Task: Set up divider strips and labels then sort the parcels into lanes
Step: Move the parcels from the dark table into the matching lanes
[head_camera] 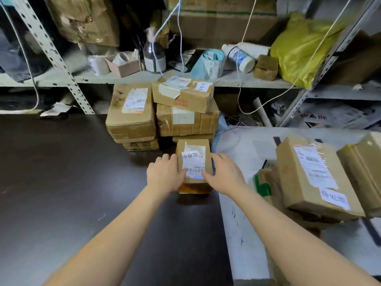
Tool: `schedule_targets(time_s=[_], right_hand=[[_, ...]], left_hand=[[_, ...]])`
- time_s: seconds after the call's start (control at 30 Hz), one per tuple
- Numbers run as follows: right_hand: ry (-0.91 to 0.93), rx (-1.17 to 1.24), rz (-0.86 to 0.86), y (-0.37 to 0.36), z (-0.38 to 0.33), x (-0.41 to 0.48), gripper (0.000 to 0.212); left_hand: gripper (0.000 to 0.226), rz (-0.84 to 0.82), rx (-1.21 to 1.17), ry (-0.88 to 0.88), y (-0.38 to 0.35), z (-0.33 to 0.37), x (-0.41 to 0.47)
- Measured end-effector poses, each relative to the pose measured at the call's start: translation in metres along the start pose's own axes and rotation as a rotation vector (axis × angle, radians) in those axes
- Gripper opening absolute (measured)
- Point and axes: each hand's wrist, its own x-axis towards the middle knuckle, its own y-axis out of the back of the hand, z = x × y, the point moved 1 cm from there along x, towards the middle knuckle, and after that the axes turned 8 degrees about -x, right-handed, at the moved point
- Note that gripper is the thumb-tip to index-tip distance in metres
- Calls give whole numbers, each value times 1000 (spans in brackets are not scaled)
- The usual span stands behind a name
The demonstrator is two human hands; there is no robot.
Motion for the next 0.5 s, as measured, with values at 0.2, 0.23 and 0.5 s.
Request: schedule_targets(time_s=[0.2, 0.23, 0.5], right_hand=[[-226, 366, -69, -42, 5, 26, 51], [-255, 424, -77, -44, 7, 26, 49], [-259, 575, -41, -42, 5, 6, 48]], left_hand=[[70, -278, -576, 139, -41, -7, 13], [72, -276, -657, 149, -43, -5, 12], [64, -152, -718, 137, -34, 3, -9]])
